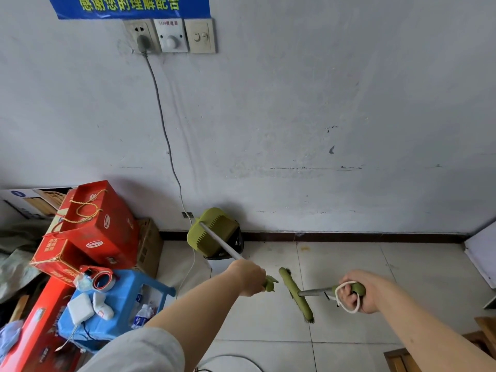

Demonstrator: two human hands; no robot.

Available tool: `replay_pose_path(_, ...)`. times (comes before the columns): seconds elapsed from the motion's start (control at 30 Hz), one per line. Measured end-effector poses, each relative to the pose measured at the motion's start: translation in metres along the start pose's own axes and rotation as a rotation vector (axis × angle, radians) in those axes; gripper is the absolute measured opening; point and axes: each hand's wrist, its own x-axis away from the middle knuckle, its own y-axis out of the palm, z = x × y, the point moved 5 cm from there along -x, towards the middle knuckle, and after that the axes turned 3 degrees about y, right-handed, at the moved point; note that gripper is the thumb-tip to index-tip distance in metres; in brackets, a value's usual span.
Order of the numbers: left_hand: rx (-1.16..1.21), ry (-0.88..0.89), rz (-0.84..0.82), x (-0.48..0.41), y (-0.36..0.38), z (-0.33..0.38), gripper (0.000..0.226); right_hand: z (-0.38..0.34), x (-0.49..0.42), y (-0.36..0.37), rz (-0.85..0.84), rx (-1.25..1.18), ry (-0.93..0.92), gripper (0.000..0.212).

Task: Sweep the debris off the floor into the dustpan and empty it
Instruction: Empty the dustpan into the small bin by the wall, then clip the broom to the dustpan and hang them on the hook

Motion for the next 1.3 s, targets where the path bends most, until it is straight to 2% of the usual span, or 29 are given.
replay_pose_path(0.2, -0.075, 0.043, 0.089, 0.014, -0.007, -0.015, 0.035, -0.001, 0.012, 0.017, 0.005, -0.020, -0.020, 0.033)
replay_pose_path(0.3, 0.038, -0.106, 0.246, 0.030, -0.012, -0.039, 0.043, -0.002, 0.022, 0.026, 0.018, -0.008, -0.038, 0.031)
replay_pose_path(0.4, 0.038, -0.160, 0.356, 0.047, -0.010, -0.062, 0.045, -0.003, 0.032, 0.038, 0.029, -0.026, -0.080, 0.034)
replay_pose_path(0.53, -0.077, -0.193, 0.430, 0.075, -0.004, -0.094, 0.053, -0.010, 0.048, 0.065, 0.062, -0.037, -0.151, 0.030)
replay_pose_path(0.67, -0.040, -0.342, 0.476, 0.110, -0.008, -0.137, 0.054, -0.022, 0.072, 0.105, 0.073, 0.003, -0.197, 0.026)
replay_pose_path(0.83, -0.032, -0.430, 0.612, 0.158, -0.029, -0.193, 0.056, -0.035, 0.101, 0.156, 0.029, -0.062, -0.265, 0.028)
replay_pose_path(1.0, 0.005, -0.449, 0.666, 0.202, -0.039, -0.223, 0.058, -0.042, 0.131, 0.206, -0.027, -0.069, -0.297, 0.036)
replay_pose_path(1.2, -0.069, -0.466, 0.783, 0.247, -0.058, -0.236, 0.055, -0.046, 0.186, 0.266, -0.137, -0.159, -0.298, 0.014)
replay_pose_path(1.3, -0.118, -0.513, 0.855, 0.276, -0.073, -0.253, 0.052, -0.063, 0.231, 0.291, -0.211, -0.069, -0.410, 0.025)
